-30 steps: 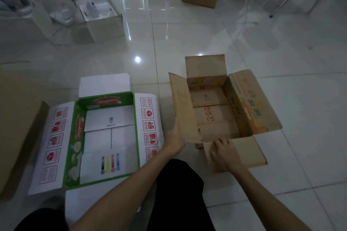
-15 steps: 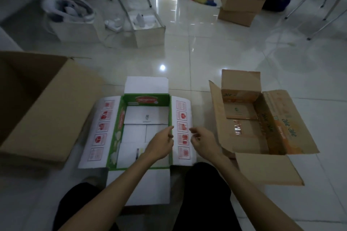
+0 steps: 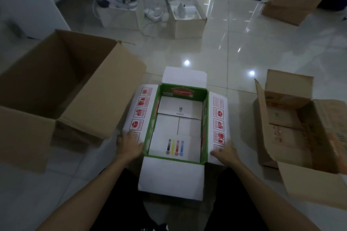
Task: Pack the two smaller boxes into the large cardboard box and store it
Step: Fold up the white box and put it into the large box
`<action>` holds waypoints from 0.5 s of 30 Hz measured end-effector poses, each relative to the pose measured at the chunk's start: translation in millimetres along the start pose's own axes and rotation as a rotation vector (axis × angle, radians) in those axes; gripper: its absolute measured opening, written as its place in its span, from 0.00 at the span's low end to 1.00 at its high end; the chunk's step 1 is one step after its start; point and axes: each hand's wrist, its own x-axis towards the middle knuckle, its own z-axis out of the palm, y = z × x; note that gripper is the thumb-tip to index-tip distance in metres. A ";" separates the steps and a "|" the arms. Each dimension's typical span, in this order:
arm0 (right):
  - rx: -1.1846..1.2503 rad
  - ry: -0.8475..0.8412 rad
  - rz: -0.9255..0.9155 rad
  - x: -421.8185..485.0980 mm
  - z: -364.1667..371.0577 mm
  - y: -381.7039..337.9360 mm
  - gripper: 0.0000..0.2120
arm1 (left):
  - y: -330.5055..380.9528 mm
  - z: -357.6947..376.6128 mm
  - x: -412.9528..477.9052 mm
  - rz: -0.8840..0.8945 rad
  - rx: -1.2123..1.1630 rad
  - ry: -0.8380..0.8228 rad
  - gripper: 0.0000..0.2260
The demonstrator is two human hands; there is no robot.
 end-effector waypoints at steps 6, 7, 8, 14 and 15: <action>-0.034 0.065 0.051 1.0 -4.5 -0.4 0.35 | -28.6 3.5 12.3 -0.159 -0.148 -0.114 0.35; -0.049 0.070 0.065 -4.6 -7.6 -4.9 0.36 | -29.4 4.3 12.6 -0.157 -0.169 -0.115 0.36; -0.062 0.072 0.064 -6.8 -10.5 -6.4 0.37 | -28.3 4.4 10.9 -0.159 -0.173 -0.103 0.36; -0.109 0.141 -0.021 -16.4 -31.8 -7.6 0.32 | -15.2 4.9 -13.6 -0.146 -0.113 0.044 0.39; -0.083 0.162 -0.043 -20.0 -35.7 -10.4 0.28 | -11.9 4.6 -19.4 -0.130 -0.111 0.070 0.39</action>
